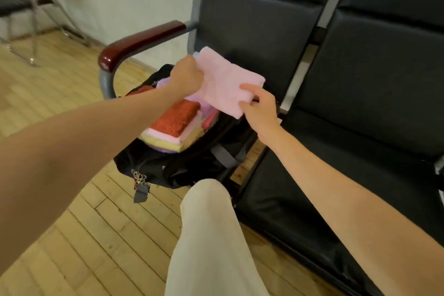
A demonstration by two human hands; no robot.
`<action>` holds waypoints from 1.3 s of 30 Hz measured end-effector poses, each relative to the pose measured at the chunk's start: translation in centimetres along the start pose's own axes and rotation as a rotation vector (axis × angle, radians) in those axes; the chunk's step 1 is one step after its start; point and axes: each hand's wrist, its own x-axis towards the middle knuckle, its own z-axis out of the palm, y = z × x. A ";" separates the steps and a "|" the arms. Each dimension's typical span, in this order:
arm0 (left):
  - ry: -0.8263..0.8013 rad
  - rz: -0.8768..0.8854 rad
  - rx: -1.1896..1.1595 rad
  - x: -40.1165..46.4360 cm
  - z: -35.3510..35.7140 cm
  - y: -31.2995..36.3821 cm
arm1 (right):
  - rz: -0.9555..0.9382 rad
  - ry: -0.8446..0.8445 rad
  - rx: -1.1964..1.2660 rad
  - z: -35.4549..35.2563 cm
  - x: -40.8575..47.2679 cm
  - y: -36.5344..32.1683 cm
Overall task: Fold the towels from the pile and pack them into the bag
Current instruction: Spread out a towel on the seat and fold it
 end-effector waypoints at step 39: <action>-0.447 0.545 0.356 -13.1 14.6 17.0 | 0.436 -0.051 -0.961 -27.5 -14.2 10.0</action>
